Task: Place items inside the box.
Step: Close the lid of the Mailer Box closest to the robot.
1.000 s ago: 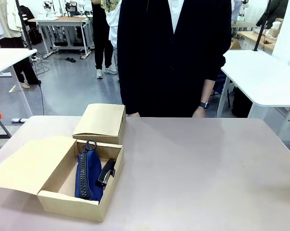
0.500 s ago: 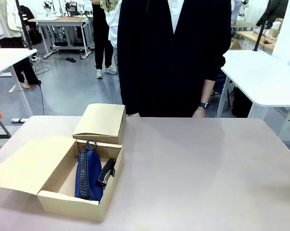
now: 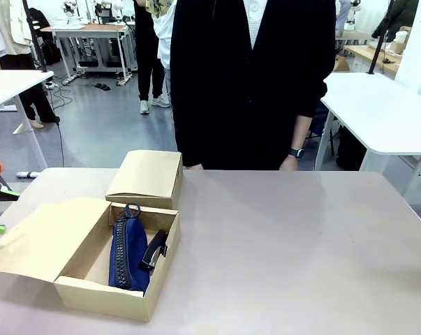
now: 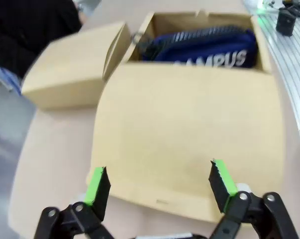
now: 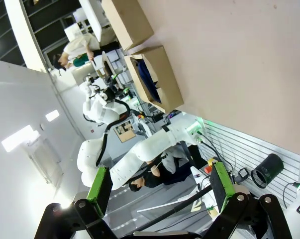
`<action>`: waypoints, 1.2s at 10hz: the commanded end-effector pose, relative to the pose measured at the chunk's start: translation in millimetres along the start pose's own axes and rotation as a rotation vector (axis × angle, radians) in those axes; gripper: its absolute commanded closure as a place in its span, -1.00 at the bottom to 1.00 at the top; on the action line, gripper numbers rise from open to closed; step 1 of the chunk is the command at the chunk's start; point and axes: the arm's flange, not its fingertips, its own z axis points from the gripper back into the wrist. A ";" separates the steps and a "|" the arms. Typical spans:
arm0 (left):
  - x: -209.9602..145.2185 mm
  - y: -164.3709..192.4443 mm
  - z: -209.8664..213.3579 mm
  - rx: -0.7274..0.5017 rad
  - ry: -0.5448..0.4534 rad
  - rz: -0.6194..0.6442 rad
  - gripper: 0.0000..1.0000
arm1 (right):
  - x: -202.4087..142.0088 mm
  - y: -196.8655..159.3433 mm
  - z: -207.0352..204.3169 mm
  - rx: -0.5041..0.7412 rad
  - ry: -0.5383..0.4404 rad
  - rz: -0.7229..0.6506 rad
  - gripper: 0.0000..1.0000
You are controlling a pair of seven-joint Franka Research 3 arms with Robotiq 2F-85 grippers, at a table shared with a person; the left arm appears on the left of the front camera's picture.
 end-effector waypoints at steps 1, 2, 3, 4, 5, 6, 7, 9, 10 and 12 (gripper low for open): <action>-11.7 13.1 -23.9 0.000 0.107 0.036 -1.00 | -1.0 2.7 -1.9 0.012 -0.020 -0.019 -1.00; -20.5 15.7 -34.3 -0.011 0.154 0.057 -1.00 | -1.0 2.7 -1.9 0.012 -0.020 -0.019 -1.00; -26.1 18.1 -39.3 -0.026 0.184 0.074 -1.00 | -1.0 2.7 -1.9 0.012 -0.020 -0.019 -1.00; -28.3 18.2 -44.9 -0.037 0.184 0.078 -1.00 | -1.0 2.7 -1.9 0.012 -0.020 -0.019 -1.00; -28.1 15.3 -53.4 -0.049 0.158 0.078 -1.00 | -1.0 2.7 -1.9 0.012 -0.020 -0.019 -1.00; -28.7 13.7 -64.0 -0.057 0.124 0.077 -1.00 | -1.0 2.7 -1.9 0.012 -0.020 -0.019 -1.00; -31.8 15.0 -66.3 -0.056 0.121 0.102 -1.00 | -1.0 2.7 -1.9 0.012 -0.020 -0.019 -1.00; -35.9 19.9 -57.3 -0.022 0.155 0.114 -1.00 | -1.0 2.7 -1.9 0.012 -0.020 -0.019 -1.00; -38.4 20.7 -47.9 -0.019 0.168 0.114 -1.00 | -1.0 2.7 -1.9 0.012 -0.020 -0.019 -1.00; -51.0 21.4 -37.9 -0.055 0.228 0.093 -1.00 | -1.0 2.7 -1.9 0.012 -0.020 -0.019 -1.00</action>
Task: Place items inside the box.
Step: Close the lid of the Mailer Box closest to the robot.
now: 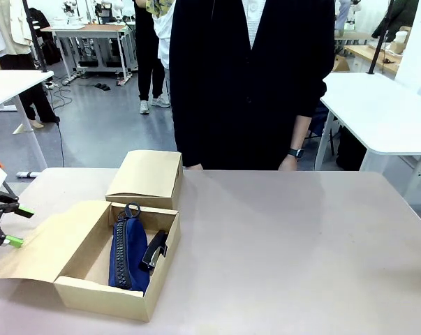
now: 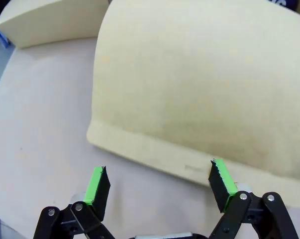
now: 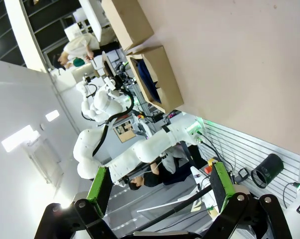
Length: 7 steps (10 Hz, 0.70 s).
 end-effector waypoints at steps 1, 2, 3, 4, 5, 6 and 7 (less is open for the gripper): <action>-15.8 5.0 2.7 -0.045 0.061 -0.016 -1.00 | -1.0 2.7 -1.8 0.013 -0.020 -0.019 -1.00; -23.5 9.4 4.2 -0.051 0.084 -0.035 -1.00 | -1.0 2.7 -1.8 0.013 -0.020 -0.019 -1.00; -29.6 14.3 6.0 -0.050 0.095 -0.044 -1.00 | -1.0 2.7 -1.8 0.013 -0.020 -0.019 -1.00; -35.4 18.5 4.3 -0.045 0.113 -0.040 -1.00 | -1.0 2.7 -1.8 0.013 -0.020 -0.019 -1.00; -41.2 19.3 -2.7 -0.060 0.126 -0.033 -1.00 | -1.0 2.7 -1.8 0.013 -0.020 -0.019 -1.00; -46.7 20.5 -9.5 -0.066 0.147 -0.034 -1.00 | -1.0 2.7 -1.8 0.013 -0.020 -0.019 -1.00; -47.7 20.4 -13.2 -0.078 0.113 -0.018 -1.00 | -1.0 2.7 -1.8 0.013 -0.020 -0.019 -1.00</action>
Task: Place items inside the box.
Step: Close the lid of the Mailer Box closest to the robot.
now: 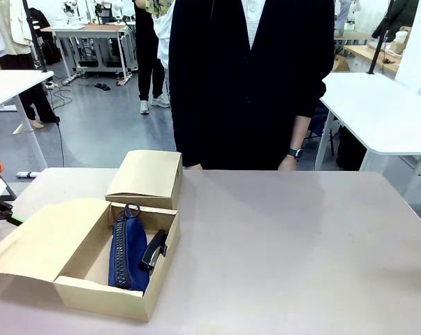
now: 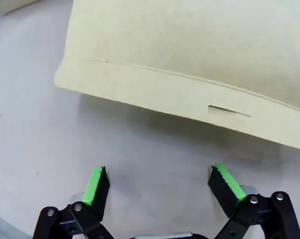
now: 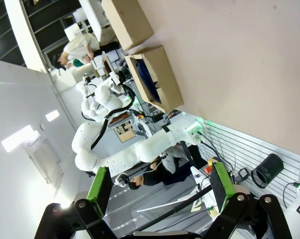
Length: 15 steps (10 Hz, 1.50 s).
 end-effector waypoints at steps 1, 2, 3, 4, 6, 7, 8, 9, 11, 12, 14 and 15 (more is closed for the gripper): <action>-5.8 1.5 -10.6 -0.013 -0.047 -0.001 -1.00 | -1.0 2.7 -1.9 0.013 -0.020 -0.019 -1.00; -0.4 -1.6 -14.6 -0.002 -0.108 0.008 -1.00 | -1.0 2.7 -1.9 0.013 -0.020 -0.019 -1.00; 5.3 -5.9 -19.3 -0.025 -0.222 0.033 -1.00 | -1.0 2.7 -1.9 0.013 -0.020 -0.019 -1.00; 10.7 -8.8 -23.6 -0.048 -0.331 0.034 -1.00 | -1.0 2.7 -1.9 0.013 -0.020 -0.019 -1.00; 21.5 -10.1 -12.5 -0.046 -0.521 0.053 -1.00 | -1.0 2.7 -1.9 0.013 -0.020 -0.019 -1.00; 35.7 -15.5 0.1 -0.017 -0.628 0.041 -1.00 | -1.0 2.7 -1.9 0.013 -0.020 -0.019 -1.00; 48.1 -21.8 7.5 -0.001 -0.698 0.025 -1.00 | -1.0 2.7 -1.9 0.013 -0.020 -0.019 -1.00; 63.5 -30.3 13.6 -0.003 -0.765 -0.001 -1.00 | -1.0 2.7 -1.9 0.013 -0.020 -0.019 -1.00; 97.4 -49.2 26.5 -0.046 -0.901 -0.058 -1.00 | -1.0 2.7 -1.9 0.013 -0.020 -0.019 -1.00; 117.5 -59.6 33.2 -0.041 -0.915 -0.111 -1.00 | -1.0 2.7 -1.9 0.013 -0.020 -0.019 -1.00; 164.0 -85.0 32.4 -0.063 -0.885 -0.232 -1.00 | -1.0 2.7 -1.9 0.013 -0.020 -0.019 -1.00; 184.1 -97.1 14.1 -0.111 -0.861 -0.283 -1.00 | -1.0 2.7 -1.9 0.013 -0.020 -0.019 -1.00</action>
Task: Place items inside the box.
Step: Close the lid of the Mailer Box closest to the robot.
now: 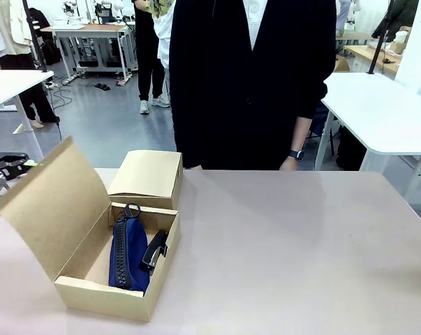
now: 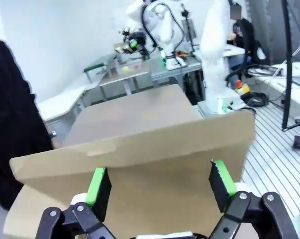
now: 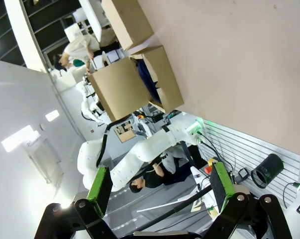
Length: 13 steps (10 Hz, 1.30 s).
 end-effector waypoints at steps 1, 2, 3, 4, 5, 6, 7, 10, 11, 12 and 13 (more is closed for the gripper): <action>-19.1 -23.2 -56.4 -0.092 0.027 -0.060 -1.00 | -0.8 2.6 -1.9 0.013 -0.019 -0.019 -1.00; -28.8 -29.6 -90.3 -0.156 0.010 -0.045 -1.00 | -0.8 2.6 -1.9 0.013 -0.019 -0.019 -1.00; -39.1 -36.4 -113.3 -0.170 0.036 -0.059 -1.00 | -0.8 2.6 -1.9 0.013 -0.019 -0.019 -1.00; -51.4 -43.9 -127.8 -0.183 0.089 -0.070 -1.00 | -0.8 2.6 -1.9 0.013 -0.019 -0.019 -1.00; -63.3 -47.4 -132.6 -0.200 0.124 -0.045 -1.00 | -0.8 2.6 -1.9 0.013 -0.019 -0.019 -1.00; -74.6 -48.3 -133.2 -0.181 0.164 -0.043 -1.00 | -0.8 2.6 -1.9 0.013 -0.019 -0.019 -1.00; -87.8 -52.0 -135.1 -0.185 0.200 -0.028 -1.00 | -0.8 2.6 -1.9 0.013 -0.019 -0.019 -1.00; -104.9 -62.2 -143.5 -0.228 0.230 0.007 -1.00 | -0.8 2.6 -1.9 0.013 -0.019 -0.019 -1.00; -101.2 -59.0 -140.5 -0.211 0.225 0.007 -1.00 | -0.8 2.6 -1.9 0.013 -0.019 -0.019 -1.00; -101.7 -54.7 -138.3 -0.192 0.252 0.022 -1.00 | -0.8 2.6 -1.9 0.013 -0.019 -0.019 -1.00; -103.1 -52.1 -136.5 -0.190 0.267 0.039 -1.00 | -0.8 2.6 -1.9 0.013 -0.019 -0.019 -1.00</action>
